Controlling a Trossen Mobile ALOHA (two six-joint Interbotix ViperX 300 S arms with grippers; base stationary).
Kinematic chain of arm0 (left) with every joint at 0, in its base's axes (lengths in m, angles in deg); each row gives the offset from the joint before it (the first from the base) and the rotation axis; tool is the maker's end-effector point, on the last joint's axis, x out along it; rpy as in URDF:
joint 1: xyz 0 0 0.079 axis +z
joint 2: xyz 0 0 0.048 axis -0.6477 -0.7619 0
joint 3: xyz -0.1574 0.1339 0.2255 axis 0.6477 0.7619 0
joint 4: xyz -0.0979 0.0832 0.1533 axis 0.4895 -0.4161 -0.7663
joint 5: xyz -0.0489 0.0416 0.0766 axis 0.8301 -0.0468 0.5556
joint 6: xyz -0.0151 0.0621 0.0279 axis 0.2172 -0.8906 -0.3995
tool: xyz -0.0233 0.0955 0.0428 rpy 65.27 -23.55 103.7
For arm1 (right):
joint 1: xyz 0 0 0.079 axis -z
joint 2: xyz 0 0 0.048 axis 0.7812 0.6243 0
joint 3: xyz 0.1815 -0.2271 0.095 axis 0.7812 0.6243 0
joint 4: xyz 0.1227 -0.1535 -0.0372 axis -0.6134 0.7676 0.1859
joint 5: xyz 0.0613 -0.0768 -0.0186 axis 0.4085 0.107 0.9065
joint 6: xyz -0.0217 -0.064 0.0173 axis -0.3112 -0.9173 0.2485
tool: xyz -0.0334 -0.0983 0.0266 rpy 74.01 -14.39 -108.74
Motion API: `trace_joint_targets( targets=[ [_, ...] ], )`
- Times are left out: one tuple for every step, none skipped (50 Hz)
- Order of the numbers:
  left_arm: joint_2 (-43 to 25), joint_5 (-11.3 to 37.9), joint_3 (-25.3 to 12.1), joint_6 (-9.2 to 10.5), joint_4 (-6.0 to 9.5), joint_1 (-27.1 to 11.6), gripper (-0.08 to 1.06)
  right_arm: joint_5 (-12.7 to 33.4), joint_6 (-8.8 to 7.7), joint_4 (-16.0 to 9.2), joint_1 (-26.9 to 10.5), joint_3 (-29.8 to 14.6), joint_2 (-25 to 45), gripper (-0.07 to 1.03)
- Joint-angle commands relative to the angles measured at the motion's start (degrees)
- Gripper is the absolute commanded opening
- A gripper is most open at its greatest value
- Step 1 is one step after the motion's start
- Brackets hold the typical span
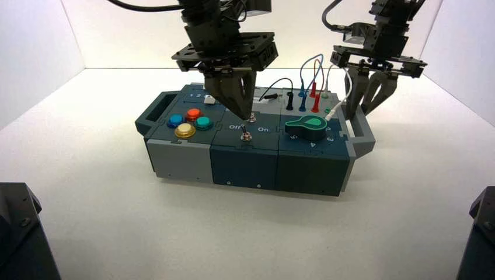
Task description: Flip the bottom switch off with the left gripper.
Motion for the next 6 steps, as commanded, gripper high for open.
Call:
trace_joint_targets(
  targets=[
    [0.7,0.09,-1.49,-0.44,0.09,-0.09,-0.03,-1.67,-0.7,-0.09,-0.79,-1.32,0.0,-0.02],
    [0.7,0.09,-1.58,-0.35,0.09,-0.09,-0.03,-1.58,-0.7,-0.09,-0.79,-1.32,0.0,-0.02],
    [0.7,0.09,-1.49,-0.35,0.09,-0.09,-0.03,-1.67,-0.79,-0.09,-0.79,-1.32,0.0,-0.02],
    [0.7,0.09,-1.49,-0.35,0.09,-0.09,-0.03,-1.67,-0.79,-0.18,-0.79,-1.41,0.0,-0.02],
    [0.7,0.09,-1.58,-0.35,0.09,-0.09,-0.03,-1.67,-0.79,-0.09,-0.79,-1.49,0.09,-0.02],
    [0.7,0.09,-1.58,-0.26,0.09,-0.09,-0.03,-1.67,-0.88,-0.09,-0.79,-1.67,0.09,-0.02]
  ],
)
